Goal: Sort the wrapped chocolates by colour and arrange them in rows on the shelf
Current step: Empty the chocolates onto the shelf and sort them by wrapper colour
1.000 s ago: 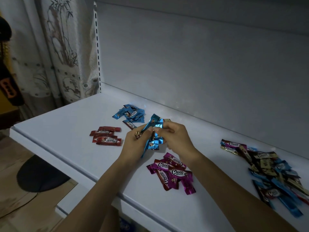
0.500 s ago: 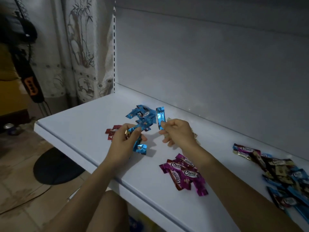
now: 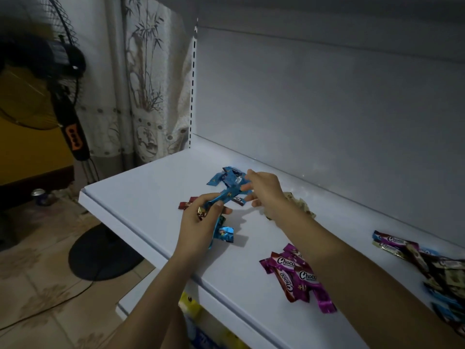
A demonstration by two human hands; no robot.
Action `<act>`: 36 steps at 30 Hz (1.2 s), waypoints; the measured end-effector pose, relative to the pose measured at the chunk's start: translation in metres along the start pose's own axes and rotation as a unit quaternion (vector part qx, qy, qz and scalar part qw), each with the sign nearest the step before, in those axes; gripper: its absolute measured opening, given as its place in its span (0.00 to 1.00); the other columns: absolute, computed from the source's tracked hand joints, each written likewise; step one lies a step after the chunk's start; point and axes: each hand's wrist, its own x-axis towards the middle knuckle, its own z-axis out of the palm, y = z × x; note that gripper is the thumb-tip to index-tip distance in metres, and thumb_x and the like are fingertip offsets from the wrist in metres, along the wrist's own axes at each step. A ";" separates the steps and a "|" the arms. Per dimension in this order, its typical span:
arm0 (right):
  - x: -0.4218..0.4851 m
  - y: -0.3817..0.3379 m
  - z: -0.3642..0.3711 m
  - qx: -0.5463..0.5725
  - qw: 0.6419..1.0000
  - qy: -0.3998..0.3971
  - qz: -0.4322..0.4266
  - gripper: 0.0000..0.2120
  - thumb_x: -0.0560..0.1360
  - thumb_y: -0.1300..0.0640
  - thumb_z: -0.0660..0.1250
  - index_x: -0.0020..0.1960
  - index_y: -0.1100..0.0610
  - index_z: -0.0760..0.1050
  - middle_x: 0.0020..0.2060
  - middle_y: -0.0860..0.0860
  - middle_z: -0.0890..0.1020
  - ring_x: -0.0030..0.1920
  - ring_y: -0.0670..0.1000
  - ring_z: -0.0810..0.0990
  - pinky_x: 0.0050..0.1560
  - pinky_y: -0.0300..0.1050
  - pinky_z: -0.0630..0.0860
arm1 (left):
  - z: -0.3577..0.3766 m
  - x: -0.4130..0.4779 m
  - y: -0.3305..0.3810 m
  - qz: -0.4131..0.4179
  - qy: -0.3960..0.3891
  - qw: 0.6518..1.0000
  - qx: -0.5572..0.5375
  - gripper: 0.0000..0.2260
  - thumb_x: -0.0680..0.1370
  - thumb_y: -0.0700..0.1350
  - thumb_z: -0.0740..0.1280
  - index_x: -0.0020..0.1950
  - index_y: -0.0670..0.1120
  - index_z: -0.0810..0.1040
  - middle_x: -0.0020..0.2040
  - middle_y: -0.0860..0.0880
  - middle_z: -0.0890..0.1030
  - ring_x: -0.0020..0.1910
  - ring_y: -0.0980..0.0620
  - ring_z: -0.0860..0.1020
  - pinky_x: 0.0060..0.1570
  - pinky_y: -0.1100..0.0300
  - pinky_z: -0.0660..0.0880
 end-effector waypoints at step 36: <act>-0.058 -0.002 -0.003 -0.096 0.983 -0.144 -0.066 0.20 0.77 0.39 0.60 0.53 0.55 0.79 0.40 0.51 0.84 0.29 0.45 0.79 0.30 0.41 0.75 | 0.000 0.007 -0.009 0.040 0.013 0.998 0.044 0.06 0.80 0.45 0.65 0.53 0.44 0.78 0.45 0.49 0.82 0.42 0.58 0.82 0.39 0.67 0.77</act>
